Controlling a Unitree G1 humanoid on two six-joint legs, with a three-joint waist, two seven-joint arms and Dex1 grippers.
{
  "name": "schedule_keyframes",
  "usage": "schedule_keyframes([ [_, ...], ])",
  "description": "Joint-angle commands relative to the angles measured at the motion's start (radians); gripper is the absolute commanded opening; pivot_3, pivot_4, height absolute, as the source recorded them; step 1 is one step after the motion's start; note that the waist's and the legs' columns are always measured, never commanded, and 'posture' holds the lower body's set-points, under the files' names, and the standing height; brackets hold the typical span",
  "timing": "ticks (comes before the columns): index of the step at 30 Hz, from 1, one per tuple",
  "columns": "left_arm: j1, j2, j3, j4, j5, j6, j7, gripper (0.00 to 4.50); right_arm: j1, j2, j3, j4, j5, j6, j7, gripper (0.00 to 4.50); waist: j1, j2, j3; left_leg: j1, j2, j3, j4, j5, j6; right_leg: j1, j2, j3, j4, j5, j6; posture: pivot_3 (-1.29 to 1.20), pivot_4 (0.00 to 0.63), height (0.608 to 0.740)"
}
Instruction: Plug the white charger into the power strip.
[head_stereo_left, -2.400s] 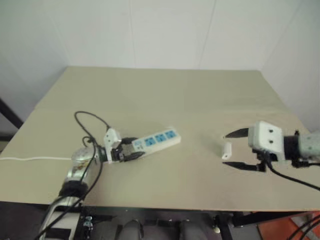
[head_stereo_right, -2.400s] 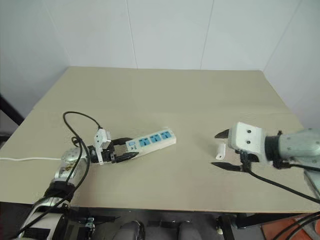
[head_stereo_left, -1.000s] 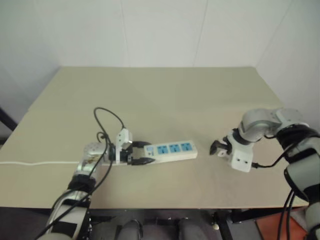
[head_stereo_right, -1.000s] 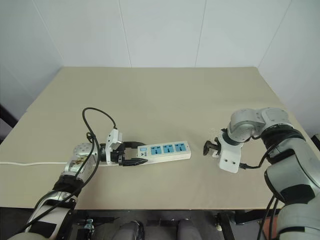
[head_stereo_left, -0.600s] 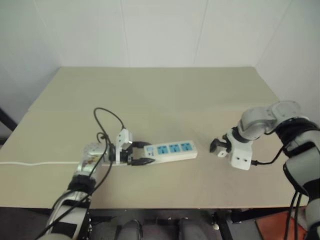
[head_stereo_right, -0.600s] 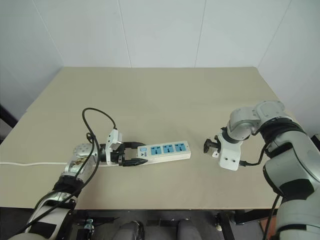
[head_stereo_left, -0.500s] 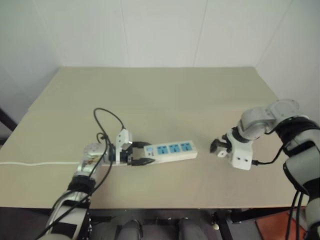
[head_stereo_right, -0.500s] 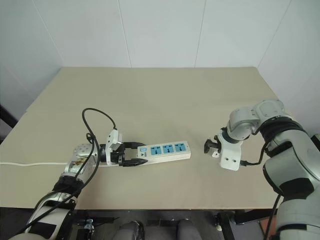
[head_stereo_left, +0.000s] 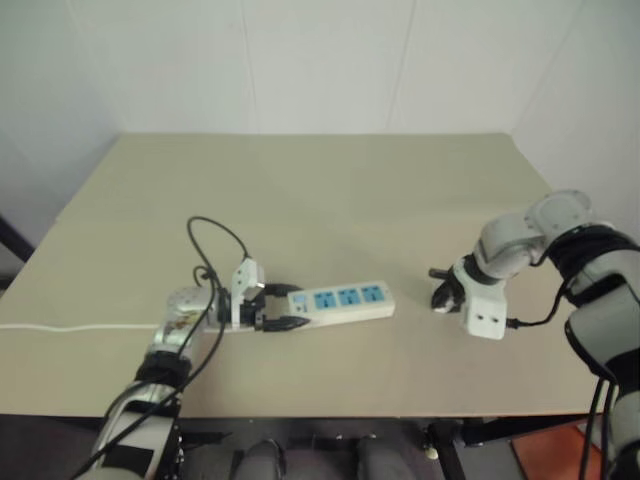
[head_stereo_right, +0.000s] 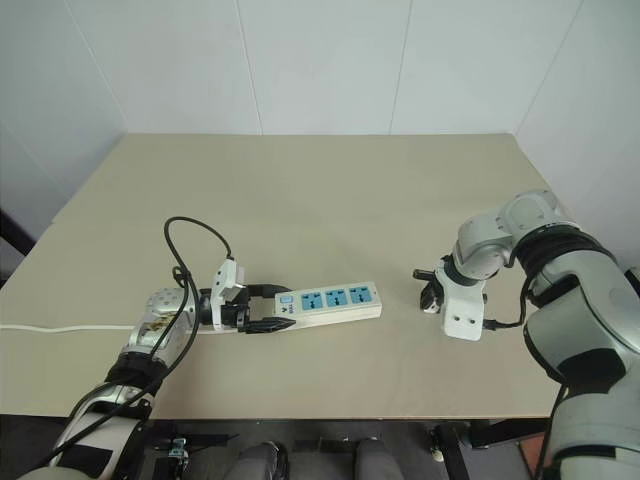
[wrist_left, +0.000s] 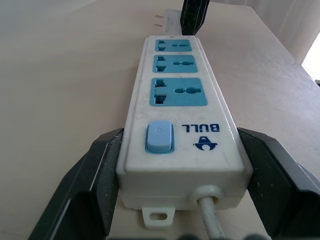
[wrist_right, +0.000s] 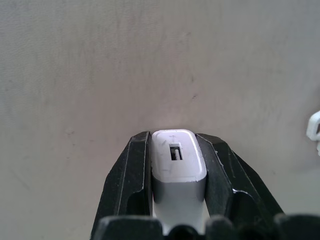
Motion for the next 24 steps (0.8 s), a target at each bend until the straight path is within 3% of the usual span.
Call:
schedule_keyframes([
  [1,-0.005,0.007,-0.017,-0.03,0.001,0.001,-0.028,3.24,-0.041,-0.015,-0.074,0.098,0.183,0.008,0.062,1.11,0.0,0.0,0.0,0.0,0.0,0.0,0.0,0.0,0.0,0.0,0.0,0.0,0.0,0.0,0.0,0.0,0.15,0.74],
  [6,-0.01,0.0,-0.027,-0.008,0.021,-0.077,-0.041,3.24,0.046,0.02,-0.316,0.161,0.702,0.243,0.349,1.11,-0.004,0.0,0.0,0.001,0.0,0.0,0.0,0.0,0.0,0.001,0.0,0.0,0.0,0.0,-0.001,0.0,0.15,0.74],
  [9,-0.015,-0.011,-0.044,0.014,0.028,-0.14,-0.077,3.24,0.18,0.01,-0.468,-0.052,1.037,0.536,0.545,1.11,0.003,0.0,0.0,0.001,0.001,-0.002,0.0,0.0,0.0,0.004,0.0,-0.001,-0.001,0.0,-0.001,0.0,0.15,0.74],
  [11,-0.024,-0.023,-0.048,0.032,0.028,-0.172,-0.092,3.24,0.271,0.007,-0.554,-0.242,1.208,0.77,0.601,1.11,0.005,0.0,0.0,0.0,0.0,-0.002,0.0,0.0,0.0,0.003,0.0,-0.001,-0.001,0.0,-0.001,0.0,0.15,0.74],
  [18,-0.079,-0.062,-0.052,0.126,0.027,-0.248,-0.142,3.24,0.554,0.009,-0.753,-0.919,1.672,1.598,0.536,1.11,0.011,0.001,0.001,-0.003,0.0,-0.004,0.0,0.0,0.0,0.0,0.0,-0.003,0.0,0.0,-0.001,0.0,0.15,0.74],
  [20,-0.091,-0.073,-0.05,0.15,0.021,-0.244,-0.157,3.24,0.611,0.036,-0.774,-1.046,1.761,1.761,0.473,1.11,0.011,0.001,0.001,-0.003,0.0,-0.003,0.001,0.0,0.0,0.0,0.0,-0.003,0.0,0.0,0.0,0.0,0.15,0.74],
  [24,-0.106,-0.08,-0.061,0.168,0.033,-0.239,-0.174,3.24,0.718,0.095,-0.774,-1.212,1.824,1.917,0.392,1.11,0.014,0.0,0.001,-0.004,0.0,-0.003,0.002,0.0,0.0,0.0,0.0,-0.003,0.0,0.0,0.0,0.0,0.15,0.74],
])
